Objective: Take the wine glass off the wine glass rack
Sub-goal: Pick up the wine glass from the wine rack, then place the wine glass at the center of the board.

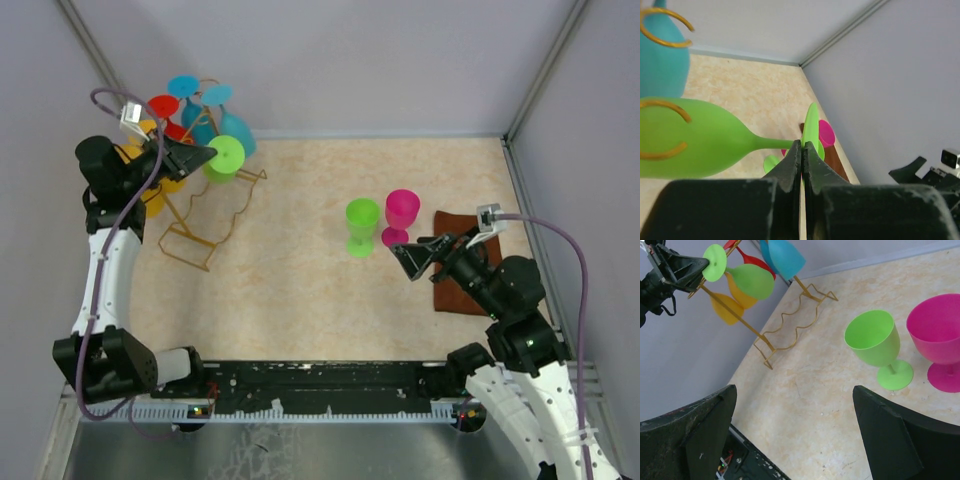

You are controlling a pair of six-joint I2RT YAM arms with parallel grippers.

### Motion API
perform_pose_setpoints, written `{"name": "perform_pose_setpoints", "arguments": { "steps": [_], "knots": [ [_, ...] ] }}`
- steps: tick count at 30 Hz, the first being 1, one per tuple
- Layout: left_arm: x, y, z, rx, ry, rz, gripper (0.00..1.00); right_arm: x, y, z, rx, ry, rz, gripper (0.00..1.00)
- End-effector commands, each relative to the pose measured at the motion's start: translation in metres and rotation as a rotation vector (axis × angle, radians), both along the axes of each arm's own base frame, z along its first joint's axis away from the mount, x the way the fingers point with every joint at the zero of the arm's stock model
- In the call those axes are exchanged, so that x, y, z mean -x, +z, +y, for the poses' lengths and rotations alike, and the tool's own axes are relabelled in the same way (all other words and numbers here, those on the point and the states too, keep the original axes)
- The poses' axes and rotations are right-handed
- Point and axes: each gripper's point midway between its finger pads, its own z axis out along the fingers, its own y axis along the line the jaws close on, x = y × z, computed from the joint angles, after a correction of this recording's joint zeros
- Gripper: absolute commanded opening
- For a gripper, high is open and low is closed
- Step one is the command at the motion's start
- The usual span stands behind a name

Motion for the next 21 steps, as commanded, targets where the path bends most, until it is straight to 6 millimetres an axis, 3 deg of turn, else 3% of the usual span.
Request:
{"name": "perform_pose_setpoints", "arguments": {
  "steps": [1, 8, 15, 21],
  "knots": [
    [0.033, 0.009, -0.019, -0.06, -0.104, -0.139, 0.0, -0.005, 0.015, 0.007, -0.048, 0.022, -0.054, 0.99],
    [0.063, -0.011, -0.044, -0.083, -0.222, -0.133, 0.0, -0.009, 0.016, 0.012, -0.068, 0.04, -0.048, 0.99],
    [0.092, -0.033, -0.082, -0.097, -0.326, -0.132, 0.0, -0.007, 0.018, 0.019, -0.102, 0.083, -0.058, 0.99],
    [0.109, -0.031, -0.09, -0.117, -0.327, -0.189, 0.0, -0.003, 0.018, 0.025, -0.109, 0.126, -0.049, 0.99]
  ]
}}
